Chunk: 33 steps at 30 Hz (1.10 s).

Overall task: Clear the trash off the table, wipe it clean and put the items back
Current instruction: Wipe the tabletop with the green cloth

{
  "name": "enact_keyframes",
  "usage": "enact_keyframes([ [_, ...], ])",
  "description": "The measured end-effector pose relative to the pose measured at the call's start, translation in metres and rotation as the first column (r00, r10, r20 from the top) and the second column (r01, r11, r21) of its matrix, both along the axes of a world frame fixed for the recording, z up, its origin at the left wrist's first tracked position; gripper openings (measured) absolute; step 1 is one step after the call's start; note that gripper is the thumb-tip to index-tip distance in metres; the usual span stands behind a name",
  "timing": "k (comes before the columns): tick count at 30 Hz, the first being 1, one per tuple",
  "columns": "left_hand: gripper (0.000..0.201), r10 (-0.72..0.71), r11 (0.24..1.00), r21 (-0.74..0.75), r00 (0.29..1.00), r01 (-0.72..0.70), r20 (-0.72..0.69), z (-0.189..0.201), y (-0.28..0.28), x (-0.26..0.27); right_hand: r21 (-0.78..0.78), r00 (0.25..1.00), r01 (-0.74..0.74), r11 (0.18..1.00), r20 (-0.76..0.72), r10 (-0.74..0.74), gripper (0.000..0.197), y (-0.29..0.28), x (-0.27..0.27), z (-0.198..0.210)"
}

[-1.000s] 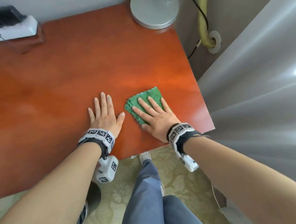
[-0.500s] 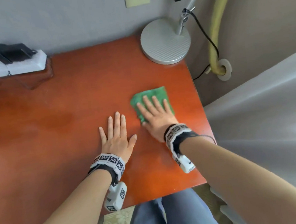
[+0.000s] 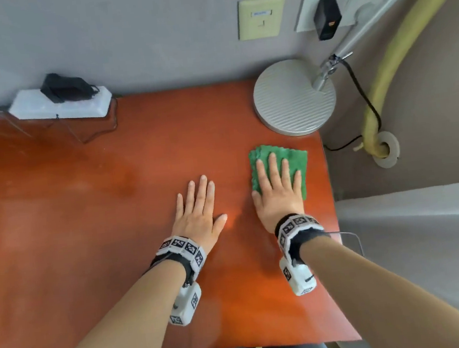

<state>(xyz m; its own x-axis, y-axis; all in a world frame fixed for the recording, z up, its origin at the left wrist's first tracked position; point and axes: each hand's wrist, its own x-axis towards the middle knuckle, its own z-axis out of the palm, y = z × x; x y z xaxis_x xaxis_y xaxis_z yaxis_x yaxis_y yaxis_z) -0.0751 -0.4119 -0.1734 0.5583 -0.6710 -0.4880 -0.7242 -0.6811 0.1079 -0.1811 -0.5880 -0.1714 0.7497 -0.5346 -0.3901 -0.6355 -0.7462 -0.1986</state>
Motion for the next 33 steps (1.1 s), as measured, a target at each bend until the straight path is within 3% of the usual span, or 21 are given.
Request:
enact_keyframes([
  [2, 0.071, 0.003, 1.000, -0.009, 1.000, -0.003, 0.006, 0.002, 0.003, 0.002, 0.052, 0.943, -0.333, 0.942, 0.024, 0.332, 0.069, 0.033, 0.013, 0.003],
  [4, 0.070, 0.038, 0.999, -0.007, 0.999, -0.038, -0.018, 0.006, 0.009, 0.006, 0.050, 0.906, -0.423, 0.905, 0.020, 0.422, 0.068, 0.041, 0.019, 0.001],
  [6, 0.069, 0.074, 0.997, 0.007, 0.997, -0.074, -0.028, 0.010, 0.022, 0.011, -0.013, 0.959, -0.284, 0.959, 0.006, 0.284, 0.069, 0.026, 0.020, -0.005],
  [8, 0.069, 0.100, 0.995, 0.027, 0.995, -0.099, -0.030, 0.012, 0.039, 0.018, -0.058, 1.000, -0.017, 0.998, 0.002, 0.017, 0.070, 0.004, 0.023, -0.007],
  [11, 0.069, 0.100, 0.994, 0.043, 0.994, -0.099, -0.032, 0.012, 0.067, 0.028, -0.004, 0.973, 0.228, 0.974, -0.036, -0.228, 0.071, 0.002, 0.041, -0.002],
  [13, 0.069, 0.078, 0.996, 0.034, 0.996, -0.077, -0.043, 0.010, 0.083, 0.036, -0.005, 0.981, 0.192, 0.981, -0.024, -0.192, 0.072, 0.033, 0.060, -0.001],
  [16, 0.071, 0.080, 0.997, -0.010, 0.996, -0.081, -0.045, 0.007, 0.105, 0.051, 0.026, 0.996, -0.093, 0.995, -0.005, 0.093, 0.072, 0.107, 0.083, 0.000],
  [18, 0.072, 0.089, 0.996, -0.029, 0.995, -0.090, -0.038, 0.005, 0.123, 0.062, 0.044, 0.983, -0.181, 0.983, -0.023, 0.182, 0.072, 0.146, 0.095, 0.001],
  [20, 0.073, 0.076, 0.997, -0.022, 0.997, -0.077, -0.031, 0.004, 0.143, 0.074, 0.089, 0.992, -0.128, 0.988, -0.006, 0.129, 0.073, 0.159, 0.105, 0.004],
  [23, 0.076, 0.042, 0.999, 0.005, 0.998, -0.042, -0.037, 0.009, 0.168, 0.091, 0.204, 0.986, 0.002, 0.979, 0.163, -0.036, 0.074, 0.151, 0.106, 0.013],
  [26, 0.078, 0.017, 1.000, -0.015, 1.000, -0.017, -0.022, 0.016, 0.167, 0.098, 0.148, 0.948, 0.166, 0.975, 0.249, -0.199, 0.073, 0.134, 0.091, 0.020],
  [30, 0.078, -0.158, 0.975, -0.161, 0.987, 0.154, -0.007, 0.028, 0.102, 0.083, 0.140, 0.912, 0.345, 0.928, 0.183, -0.366, 0.069, 0.108, 0.068, 0.020],
  [33, 0.080, -0.299, 0.934, -0.207, 0.954, 0.292, -0.006, 0.029, 0.029, 0.058, 0.126, 0.898, 0.392, 0.911, 0.161, -0.409, 0.066, 0.085, 0.056, 0.016],
])
